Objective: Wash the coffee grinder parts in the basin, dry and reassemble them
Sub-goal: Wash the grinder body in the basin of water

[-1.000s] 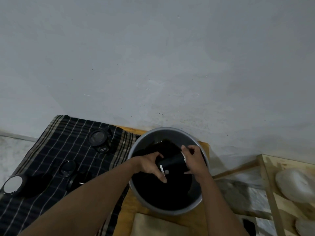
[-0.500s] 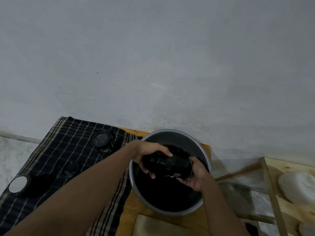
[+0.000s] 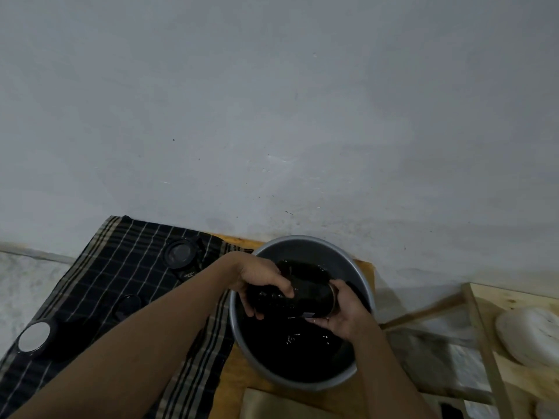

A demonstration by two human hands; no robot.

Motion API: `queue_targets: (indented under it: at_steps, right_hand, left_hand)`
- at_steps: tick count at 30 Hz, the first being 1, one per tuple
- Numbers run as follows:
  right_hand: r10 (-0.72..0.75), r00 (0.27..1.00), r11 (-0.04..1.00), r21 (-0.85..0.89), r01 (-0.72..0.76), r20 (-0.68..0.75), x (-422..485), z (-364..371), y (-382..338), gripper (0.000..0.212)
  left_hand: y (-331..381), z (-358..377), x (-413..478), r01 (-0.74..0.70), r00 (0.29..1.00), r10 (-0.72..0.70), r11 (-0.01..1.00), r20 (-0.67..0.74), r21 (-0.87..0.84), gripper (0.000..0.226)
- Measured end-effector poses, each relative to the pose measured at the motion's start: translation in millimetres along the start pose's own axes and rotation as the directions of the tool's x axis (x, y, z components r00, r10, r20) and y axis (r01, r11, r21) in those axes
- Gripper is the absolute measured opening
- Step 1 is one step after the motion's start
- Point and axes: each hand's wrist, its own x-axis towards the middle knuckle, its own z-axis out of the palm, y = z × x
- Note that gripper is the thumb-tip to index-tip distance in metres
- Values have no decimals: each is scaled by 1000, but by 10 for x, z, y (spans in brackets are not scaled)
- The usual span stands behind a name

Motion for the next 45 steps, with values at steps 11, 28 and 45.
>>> queue_targets:
  at_steps: [11, 28, 45]
  right_hand:
    - [-375, 926, 893, 284, 349, 39, -309, 273, -337, 25]
    - [-454, 869, 879, 260, 399, 198, -554, 431, -270, 22]
    - [-293, 931, 941, -239, 240, -216, 50, -124, 181, 47]
  left_hand:
    - [-307, 414, 372, -156, 851, 346, 885, -396, 439, 117]
    - [-552, 703, 597, -551, 418, 581, 773, -698, 314, 83]
    - [-13, 577, 434, 386, 841, 222, 396, -494, 833, 109]
